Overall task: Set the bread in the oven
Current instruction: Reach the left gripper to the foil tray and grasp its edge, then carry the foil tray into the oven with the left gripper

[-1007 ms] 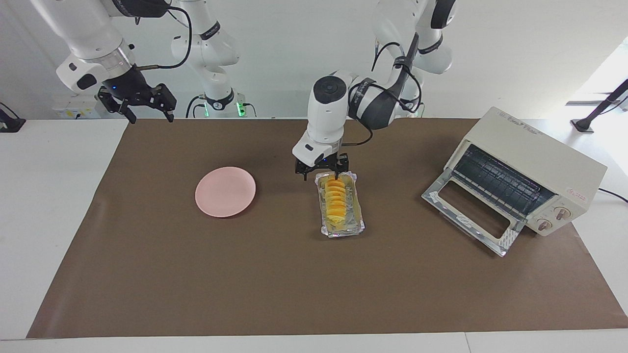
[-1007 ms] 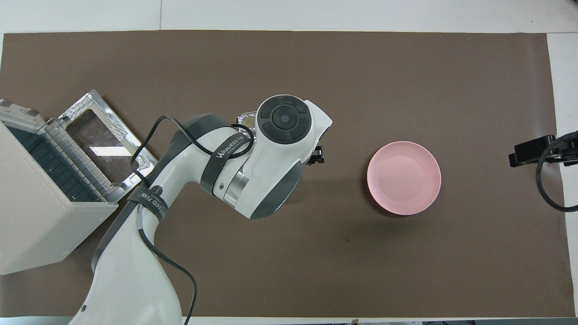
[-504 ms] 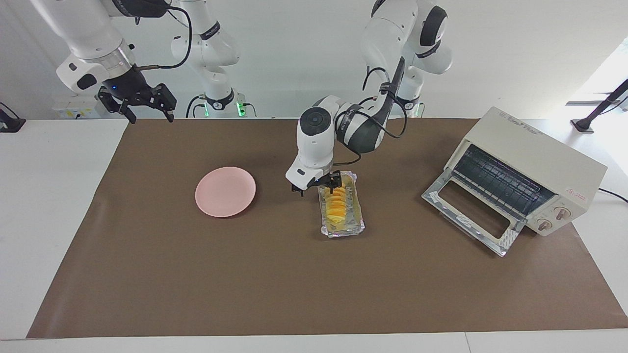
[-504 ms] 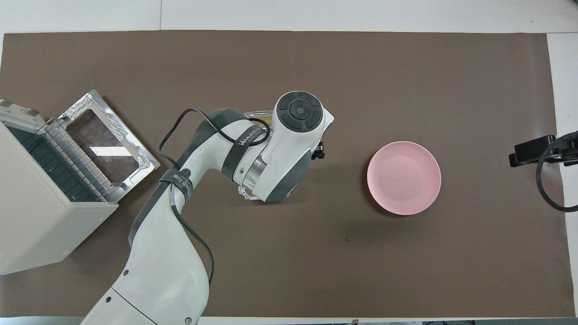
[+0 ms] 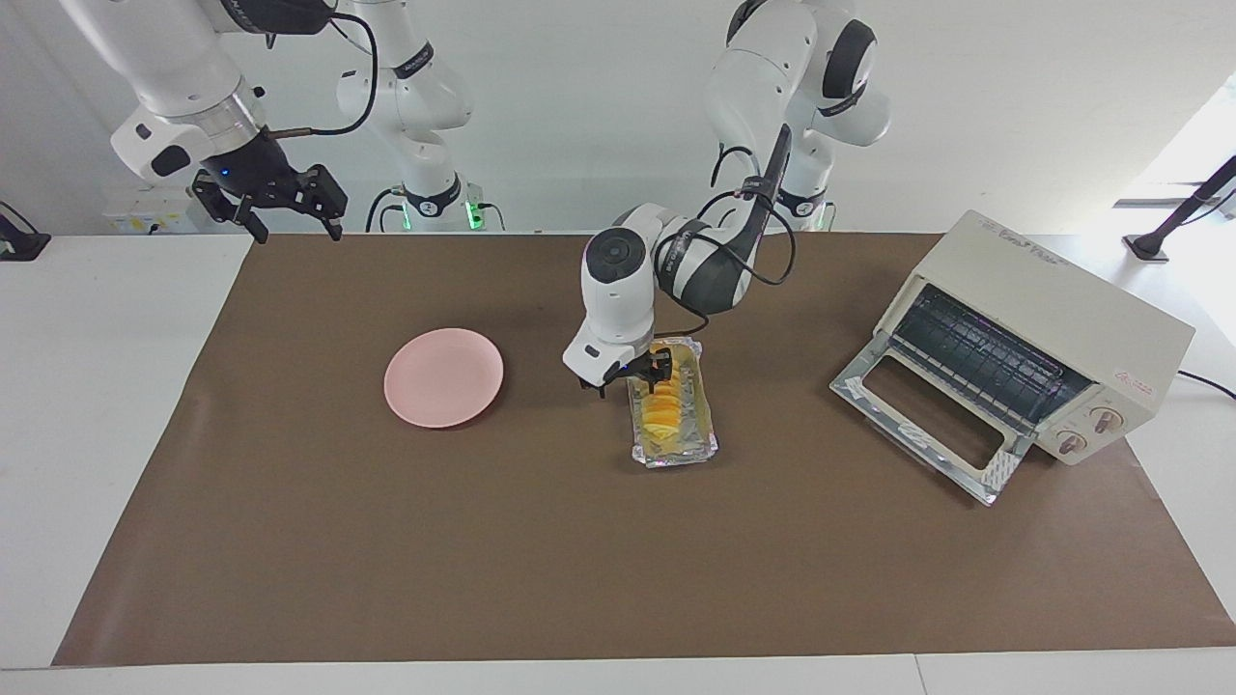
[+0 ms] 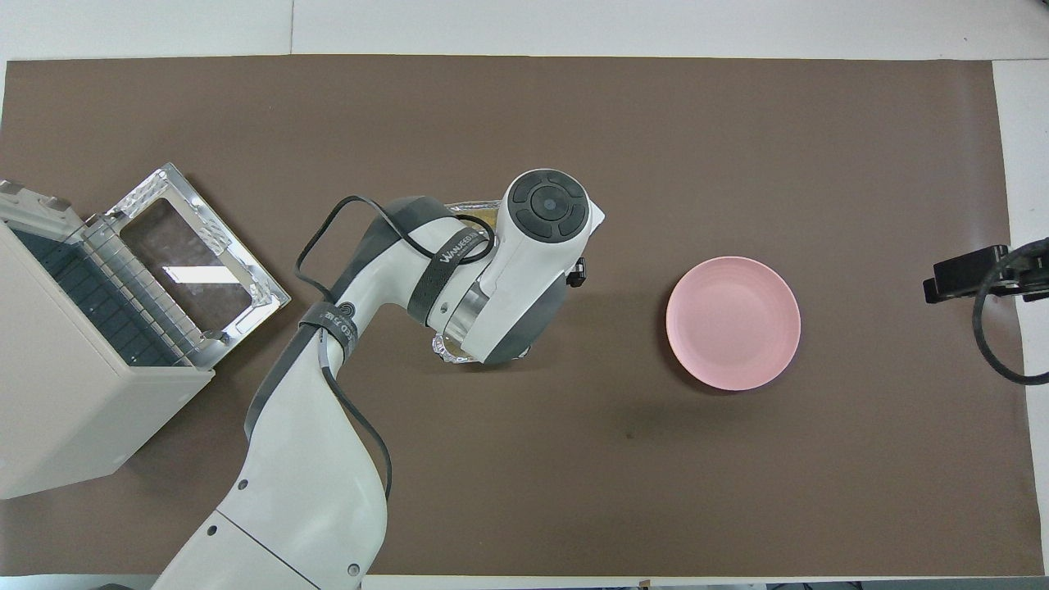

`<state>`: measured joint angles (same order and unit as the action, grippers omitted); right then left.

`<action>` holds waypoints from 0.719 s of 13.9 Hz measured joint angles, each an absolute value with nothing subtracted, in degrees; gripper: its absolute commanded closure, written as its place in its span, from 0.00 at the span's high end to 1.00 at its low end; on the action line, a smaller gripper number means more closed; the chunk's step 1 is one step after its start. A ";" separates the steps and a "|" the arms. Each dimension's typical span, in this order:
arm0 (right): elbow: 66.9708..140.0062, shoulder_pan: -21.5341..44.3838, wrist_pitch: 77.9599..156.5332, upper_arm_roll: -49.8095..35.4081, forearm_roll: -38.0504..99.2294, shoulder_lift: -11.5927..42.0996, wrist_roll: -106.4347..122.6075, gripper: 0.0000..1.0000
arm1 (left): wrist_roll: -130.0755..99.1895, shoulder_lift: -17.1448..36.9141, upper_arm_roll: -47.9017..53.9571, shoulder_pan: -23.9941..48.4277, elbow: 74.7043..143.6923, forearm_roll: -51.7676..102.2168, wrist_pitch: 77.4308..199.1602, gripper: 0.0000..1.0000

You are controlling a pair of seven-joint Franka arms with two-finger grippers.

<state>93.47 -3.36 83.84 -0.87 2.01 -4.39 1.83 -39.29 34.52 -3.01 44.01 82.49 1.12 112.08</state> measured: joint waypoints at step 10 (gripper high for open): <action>93.47 -3.36 83.84 -0.87 2.01 -4.39 1.83 1.00 | -40.95 34.88 -3.11 44.01 82.13 1.02 112.80 0.00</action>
<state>93.47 -3.36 83.84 -0.87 2.01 -4.39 1.83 -40.95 34.88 -3.11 44.01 82.13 1.02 112.80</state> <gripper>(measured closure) 0.000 0.982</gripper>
